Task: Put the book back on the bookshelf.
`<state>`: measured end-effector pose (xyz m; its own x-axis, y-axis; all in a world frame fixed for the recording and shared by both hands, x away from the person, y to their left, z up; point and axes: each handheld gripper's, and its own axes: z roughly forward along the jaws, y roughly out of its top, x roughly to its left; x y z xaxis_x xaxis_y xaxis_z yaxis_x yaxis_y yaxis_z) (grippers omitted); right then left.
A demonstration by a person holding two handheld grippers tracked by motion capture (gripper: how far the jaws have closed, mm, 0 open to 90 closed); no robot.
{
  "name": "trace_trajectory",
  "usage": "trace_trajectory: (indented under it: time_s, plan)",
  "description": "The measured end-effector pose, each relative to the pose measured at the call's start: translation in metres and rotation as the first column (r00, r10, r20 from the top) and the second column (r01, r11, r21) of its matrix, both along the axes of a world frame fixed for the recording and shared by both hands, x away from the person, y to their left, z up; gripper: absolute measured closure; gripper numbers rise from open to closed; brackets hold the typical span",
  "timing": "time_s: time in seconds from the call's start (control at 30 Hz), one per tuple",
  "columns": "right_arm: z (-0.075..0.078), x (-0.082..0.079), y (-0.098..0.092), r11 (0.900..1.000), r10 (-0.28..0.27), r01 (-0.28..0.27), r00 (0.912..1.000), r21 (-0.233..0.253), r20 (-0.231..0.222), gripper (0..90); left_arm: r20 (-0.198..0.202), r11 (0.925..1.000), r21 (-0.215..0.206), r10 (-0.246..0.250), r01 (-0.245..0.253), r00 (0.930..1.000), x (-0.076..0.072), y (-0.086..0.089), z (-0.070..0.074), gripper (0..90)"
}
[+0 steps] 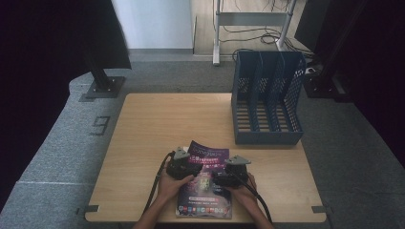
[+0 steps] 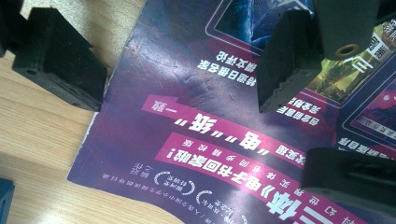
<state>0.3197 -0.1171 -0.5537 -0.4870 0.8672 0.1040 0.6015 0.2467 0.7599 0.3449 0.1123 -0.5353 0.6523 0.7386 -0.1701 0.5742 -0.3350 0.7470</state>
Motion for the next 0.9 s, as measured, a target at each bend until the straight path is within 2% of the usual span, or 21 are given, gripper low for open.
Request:
trace_trajectory:
  time_s: [0.1,0.13,0.2,0.33,0.47,0.7,0.9]
  plan:
    - [0.0,0.0,0.0,1.0,0.001,-0.001,1.0,0.0,0.0,16.2,-0.003,0.9998,0.015,-0.009,0.009,1.0,0.001,-0.002,-0.001,44.5]
    - [0.0,0.0,0.0,1.0,0.001,-0.001,1.0,0.0,0.0,16.2,-0.018,0.9998,0.01,-0.014,0.015,0.9997,-0.001,-0.002,-0.004,45.4]
    - [0.0,0.0,0.0,1.0,0.001,-0.001,1.0,0.0,0.001,16.2,-0.023,0.9997,0.012,-0.02,0.021,0.9995,-0.003,-0.002,-0.005,46.0]
    - [0.0,0.0,0.0,1.0,-0.001,0.001,1.0,0.0,0.0,16.3,-0.003,0.9992,0.02,-0.034,0.034,0.9994,-0.007,-0.002,-0.003,49.8]
    - [0.0,0.0,0.0,1.0,-0.001,0.001,1.0,0.0,0.0,16.3,0.009,0.9993,0.028,-0.023,0.023,0.9997,-0.006,-0.001,-0.004,56.5]
    - [0.0,0.0,0.0,1.0,0.0,0.0,1.0,0.0,0.001,16.2,0.053,0.9997,0.02,-0.018,0.017,0.9984,-0.007,-0.003,-0.006,70.7]
    - [0.0,0.0,0.0,1.0,-0.001,0.001,1.0,0.0,0.0,16.3,0.083,0.9998,0.011,-0.02,0.02,0.9963,-0.01,-0.003,-0.004,78.2]
